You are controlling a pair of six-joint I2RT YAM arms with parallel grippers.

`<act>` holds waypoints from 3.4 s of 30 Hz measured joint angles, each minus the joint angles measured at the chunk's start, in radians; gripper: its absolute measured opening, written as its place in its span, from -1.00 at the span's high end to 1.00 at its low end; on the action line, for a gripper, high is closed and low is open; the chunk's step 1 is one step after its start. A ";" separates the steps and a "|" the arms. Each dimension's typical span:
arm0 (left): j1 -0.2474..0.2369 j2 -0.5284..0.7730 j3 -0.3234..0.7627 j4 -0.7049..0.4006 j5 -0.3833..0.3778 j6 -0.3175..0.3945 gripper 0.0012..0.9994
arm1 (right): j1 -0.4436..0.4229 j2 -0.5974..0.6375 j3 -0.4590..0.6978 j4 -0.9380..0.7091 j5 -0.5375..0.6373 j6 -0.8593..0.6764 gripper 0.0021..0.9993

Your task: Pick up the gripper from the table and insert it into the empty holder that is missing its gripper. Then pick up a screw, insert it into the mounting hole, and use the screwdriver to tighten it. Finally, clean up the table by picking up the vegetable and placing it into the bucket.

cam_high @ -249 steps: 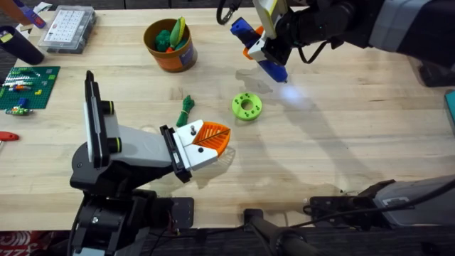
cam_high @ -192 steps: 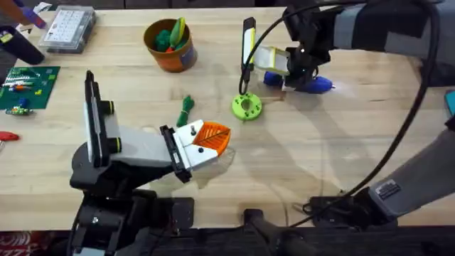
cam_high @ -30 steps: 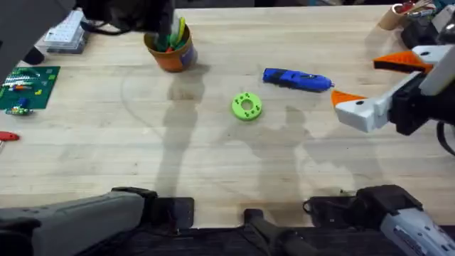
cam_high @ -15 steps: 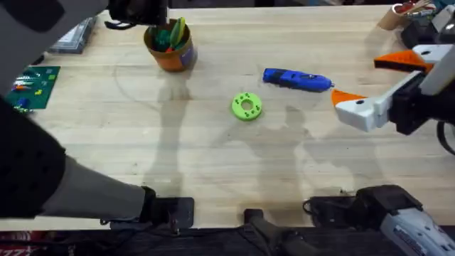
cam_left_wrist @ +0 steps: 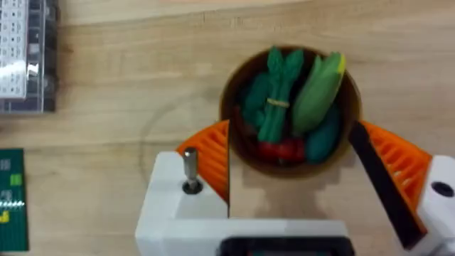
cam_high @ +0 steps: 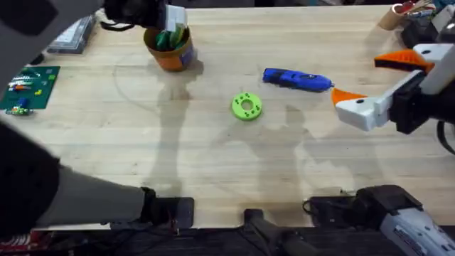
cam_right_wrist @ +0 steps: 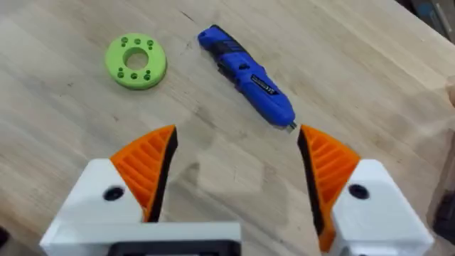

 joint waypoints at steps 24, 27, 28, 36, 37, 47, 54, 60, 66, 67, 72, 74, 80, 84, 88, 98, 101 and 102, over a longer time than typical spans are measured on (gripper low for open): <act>-0.224 -0.675 -0.185 -0.502 0.015 -0.179 -0.97 | 0.000 0.000 0.000 -0.018 0.000 0.000 -0.99; -0.264 -0.710 -0.295 -0.503 0.016 -0.231 -0.97 | 0.000 0.000 0.000 -0.017 0.000 0.000 -0.99; -0.266 -0.711 -0.305 -0.507 0.019 -0.237 -0.97 | 0.000 0.000 0.000 -0.018 0.000 0.000 -0.99; -0.269 -0.712 -0.313 -0.507 0.034 -0.256 -0.97 | 0.000 0.000 0.000 -0.018 0.000 0.000 -0.99; -0.269 -0.712 -0.313 -0.507 0.036 -0.257 -0.97 | 0.000 0.000 0.000 -0.018 0.000 0.000 -0.99; -0.269 -0.712 -0.313 -0.507 0.038 -0.263 -0.97 | 0.000 0.000 0.000 -0.018 0.000 0.000 -0.99; -0.269 -0.712 -0.312 -0.507 0.038 -0.263 -0.97 | 0.000 0.000 0.000 -0.018 0.000 0.000 -0.99; -0.269 -0.712 -0.312 -0.507 0.038 -0.263 -0.97 | 0.000 0.000 0.000 -0.018 0.000 0.000 -0.99; -0.269 -0.712 -0.312 -0.507 0.038 -0.263 -0.97 | 0.000 0.000 0.000 -0.018 0.000 0.000 -0.99; -0.269 -0.712 -0.312 -0.507 0.038 -0.263 -0.97 | 0.000 0.000 0.000 -0.018 0.000 0.000 -0.99; -0.269 -0.712 -0.312 -0.507 0.038 -0.263 -0.97 | 0.000 0.000 0.000 -0.018 0.000 0.000 -0.99; -0.269 -0.712 -0.312 -0.507 0.038 -0.263 -0.97 | 0.000 0.000 0.000 -0.018 0.000 0.000 -0.99; -0.269 -0.712 -0.312 -0.507 0.038 -0.263 -0.97 | 0.000 0.000 0.000 -0.018 0.000 0.000 -0.99; -0.269 -0.712 -0.312 -0.507 0.038 -0.263 -0.97 | 0.000 0.000 0.000 -0.018 0.000 0.000 -0.99; -0.269 -0.712 -0.312 -0.507 0.038 -0.263 -0.97 | 0.000 0.000 0.000 -0.018 0.000 0.000 -0.99; -0.269 -0.712 -0.312 -0.507 0.038 -0.263 -0.97 | 0.000 0.000 0.000 -0.018 0.000 0.000 -0.99; -0.269 -0.712 -0.312 -0.507 0.038 -0.263 -0.97 | 0.000 0.000 0.000 -0.018 0.000 0.000 -0.99; -0.269 -0.712 -0.312 -0.507 0.038 -0.263 -0.97 | 0.000 0.000 0.000 -0.018 0.000 0.000 -0.99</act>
